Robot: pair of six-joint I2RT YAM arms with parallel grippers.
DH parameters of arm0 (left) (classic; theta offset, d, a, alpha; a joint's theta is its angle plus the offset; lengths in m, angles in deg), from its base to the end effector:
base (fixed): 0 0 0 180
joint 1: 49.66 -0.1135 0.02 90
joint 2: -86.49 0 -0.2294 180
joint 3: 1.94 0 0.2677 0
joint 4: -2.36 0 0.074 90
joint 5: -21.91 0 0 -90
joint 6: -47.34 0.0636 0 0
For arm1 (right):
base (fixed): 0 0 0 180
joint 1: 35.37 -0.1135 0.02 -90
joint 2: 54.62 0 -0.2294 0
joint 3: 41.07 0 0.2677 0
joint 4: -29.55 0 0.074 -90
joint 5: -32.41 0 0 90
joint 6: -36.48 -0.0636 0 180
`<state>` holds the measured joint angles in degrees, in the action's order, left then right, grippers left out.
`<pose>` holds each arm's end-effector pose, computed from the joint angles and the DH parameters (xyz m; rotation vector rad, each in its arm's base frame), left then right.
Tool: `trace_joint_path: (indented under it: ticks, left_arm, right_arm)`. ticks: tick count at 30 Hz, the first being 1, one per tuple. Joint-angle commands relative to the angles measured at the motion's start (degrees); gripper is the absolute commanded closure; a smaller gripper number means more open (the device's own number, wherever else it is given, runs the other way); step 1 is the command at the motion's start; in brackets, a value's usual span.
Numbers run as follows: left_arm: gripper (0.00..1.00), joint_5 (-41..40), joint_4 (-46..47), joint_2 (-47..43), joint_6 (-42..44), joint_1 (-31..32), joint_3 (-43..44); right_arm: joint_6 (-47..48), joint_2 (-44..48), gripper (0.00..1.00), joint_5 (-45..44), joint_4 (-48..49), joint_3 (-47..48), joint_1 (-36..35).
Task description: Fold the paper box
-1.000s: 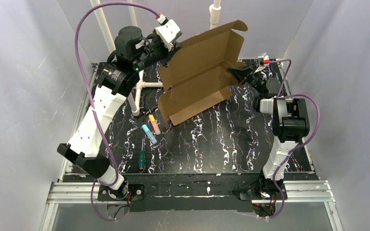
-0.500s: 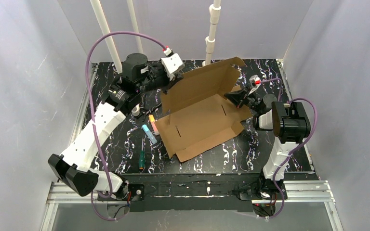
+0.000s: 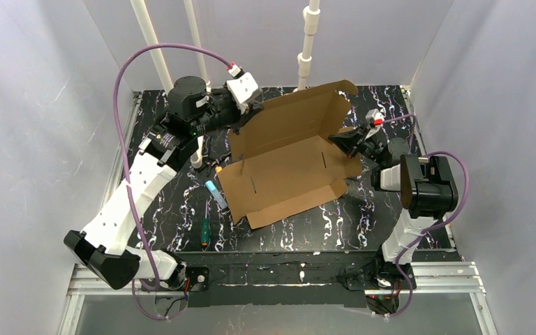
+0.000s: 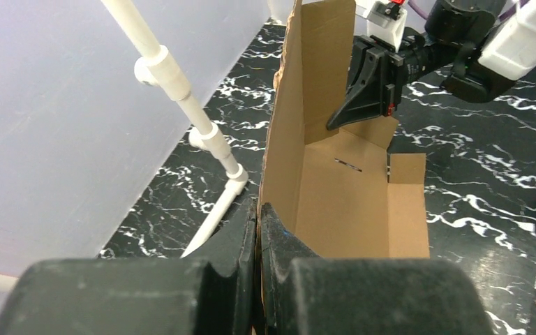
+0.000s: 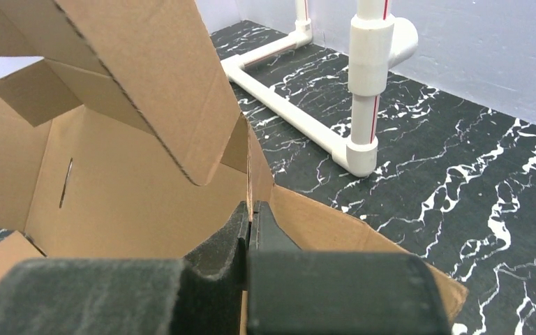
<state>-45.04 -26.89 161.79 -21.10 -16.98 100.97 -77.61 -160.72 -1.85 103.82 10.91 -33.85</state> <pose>0.2656 -0.1999 0.4557 1.0030 1.2687 -0.4713 0.3449 0.0434 0.1548 -0.5923 1.3098 0.9154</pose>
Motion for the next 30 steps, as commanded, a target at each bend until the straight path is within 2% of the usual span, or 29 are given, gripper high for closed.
trace_joint_path:
  ticks: [1,5,9,12,14,17,18,20,22,23,24,30]
  left_arm:
    - [1.00,9.27,5.62,-2.67,-5.58,0.18,1.79]
    - [1.00,11.64,6.86,-4.74,-6.73,0.50,-0.25]
    - [1.00,11.68,6.47,-5.15,-6.94,0.49,3.25]
    - [1.00,11.67,5.51,-5.24,-5.84,0.54,5.28]
    - [1.00,11.46,5.04,-5.78,-4.92,0.54,5.37]
    - [1.00,10.43,4.49,-7.25,-2.94,0.54,4.12]
    - [1.00,9.89,4.33,-7.80,-2.26,0.54,3.53]
    - [1.00,8.93,4.17,-8.67,-0.97,0.54,2.56]
    - [1.00,8.49,4.25,-9.18,0.01,0.54,1.83]
    - [1.00,8.47,4.30,-9.13,0.32,0.61,1.64]
    - [1.00,8.42,4.41,-9.07,0.74,0.58,1.60]
    - [1.00,7.23,3.06,-7.38,4.47,1.30,2.07]
  right_arm:
    - [5.02,2.46,0.98,3.98,14.91,-3.68,0.39]
    - [6.98,4.25,0.99,2.58,14.87,-4.71,0.41]
    - [6.33,5.82,0.97,0.95,13.67,-2.41,0.41]
    - [8.60,8.25,0.80,1.63,8.75,-1.38,0.44]
    - [11.70,10.79,0.58,4.67,2.35,-0.83,0.69]
    - [17.70,17.29,0.31,8.18,-14.12,-0.48,2.48]
    - [20.92,20.34,0.26,8.57,-21.29,-0.09,3.54]
    - [35.23,26.49,0.18,9.25,-44.15,2.37,5.27]
    - [56.44,31.55,0.13,7.51,-74.32,8.20,6.31]
    - [64.19,31.88,0.11,6.61,-86.68,11.67,6.63]
    - [67.62,32.04,0.10,6.23,-93.43,13.84,7.47]
    - [62.17,30.23,0.09,8.97,-100.29,19.75,14.80]
